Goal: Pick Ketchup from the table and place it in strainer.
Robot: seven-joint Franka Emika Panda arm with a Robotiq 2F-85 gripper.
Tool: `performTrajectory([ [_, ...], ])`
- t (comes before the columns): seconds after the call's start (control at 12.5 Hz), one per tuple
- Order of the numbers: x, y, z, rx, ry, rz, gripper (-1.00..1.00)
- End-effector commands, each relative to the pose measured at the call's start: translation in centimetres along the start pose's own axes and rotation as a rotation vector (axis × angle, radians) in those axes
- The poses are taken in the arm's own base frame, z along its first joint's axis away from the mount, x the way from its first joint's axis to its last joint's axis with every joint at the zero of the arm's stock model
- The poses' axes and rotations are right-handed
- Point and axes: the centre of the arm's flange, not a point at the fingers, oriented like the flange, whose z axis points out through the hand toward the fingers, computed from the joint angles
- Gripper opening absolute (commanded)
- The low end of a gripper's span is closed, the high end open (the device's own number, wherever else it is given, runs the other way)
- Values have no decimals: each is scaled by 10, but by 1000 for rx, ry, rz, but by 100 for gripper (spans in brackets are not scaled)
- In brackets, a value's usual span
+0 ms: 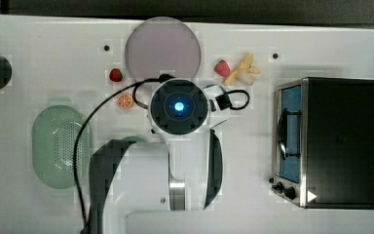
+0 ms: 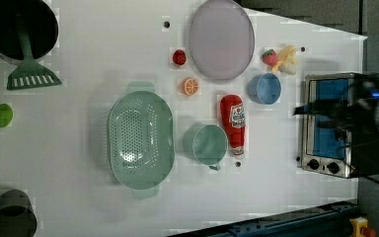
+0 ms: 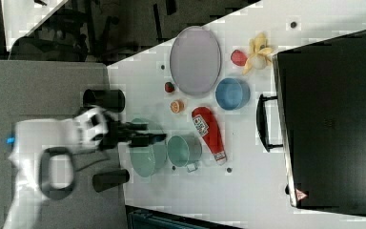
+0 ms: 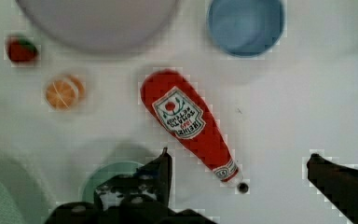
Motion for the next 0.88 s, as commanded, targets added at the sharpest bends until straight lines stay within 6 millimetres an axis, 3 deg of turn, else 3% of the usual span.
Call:
performTrajectory([
  [0.08, 3, 0, 32, 23, 36, -301, 100],
  [0.4, -1, -9, 104, 34, 62, -581, 100],
  [0.88, -4, -10, 196, 61, 26, -579, 100],
])
